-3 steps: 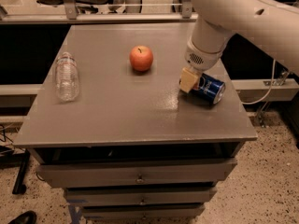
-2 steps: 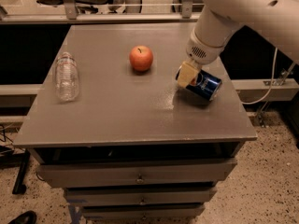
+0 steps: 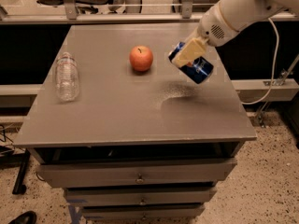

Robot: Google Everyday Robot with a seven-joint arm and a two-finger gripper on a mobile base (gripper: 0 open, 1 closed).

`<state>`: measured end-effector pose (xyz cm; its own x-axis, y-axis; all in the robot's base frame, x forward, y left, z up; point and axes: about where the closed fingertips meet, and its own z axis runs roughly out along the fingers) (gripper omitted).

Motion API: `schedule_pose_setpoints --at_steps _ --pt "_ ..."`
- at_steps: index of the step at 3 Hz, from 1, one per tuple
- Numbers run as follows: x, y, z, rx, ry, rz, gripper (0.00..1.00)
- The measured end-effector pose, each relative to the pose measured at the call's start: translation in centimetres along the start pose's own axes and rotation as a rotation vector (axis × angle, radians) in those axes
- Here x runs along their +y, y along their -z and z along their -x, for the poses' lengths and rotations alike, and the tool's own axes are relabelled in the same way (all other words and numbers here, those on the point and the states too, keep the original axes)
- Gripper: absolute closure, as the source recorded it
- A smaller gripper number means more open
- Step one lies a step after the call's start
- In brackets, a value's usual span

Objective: Place pepsi can upright

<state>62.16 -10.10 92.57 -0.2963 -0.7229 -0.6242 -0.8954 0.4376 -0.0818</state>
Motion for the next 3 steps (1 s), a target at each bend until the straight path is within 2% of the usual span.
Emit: schedule_pose_setpoints --at_steps 1,2,3 --pt "0.4 0.9 1.6 -0.251 0.016 0.114 1.00" --pt "1.9 2.4 2.9 -0.486 0.002 0.221 1.00" --pt "2.6 4.2 2.6 -0.649 -0.017 0.283 1.00"
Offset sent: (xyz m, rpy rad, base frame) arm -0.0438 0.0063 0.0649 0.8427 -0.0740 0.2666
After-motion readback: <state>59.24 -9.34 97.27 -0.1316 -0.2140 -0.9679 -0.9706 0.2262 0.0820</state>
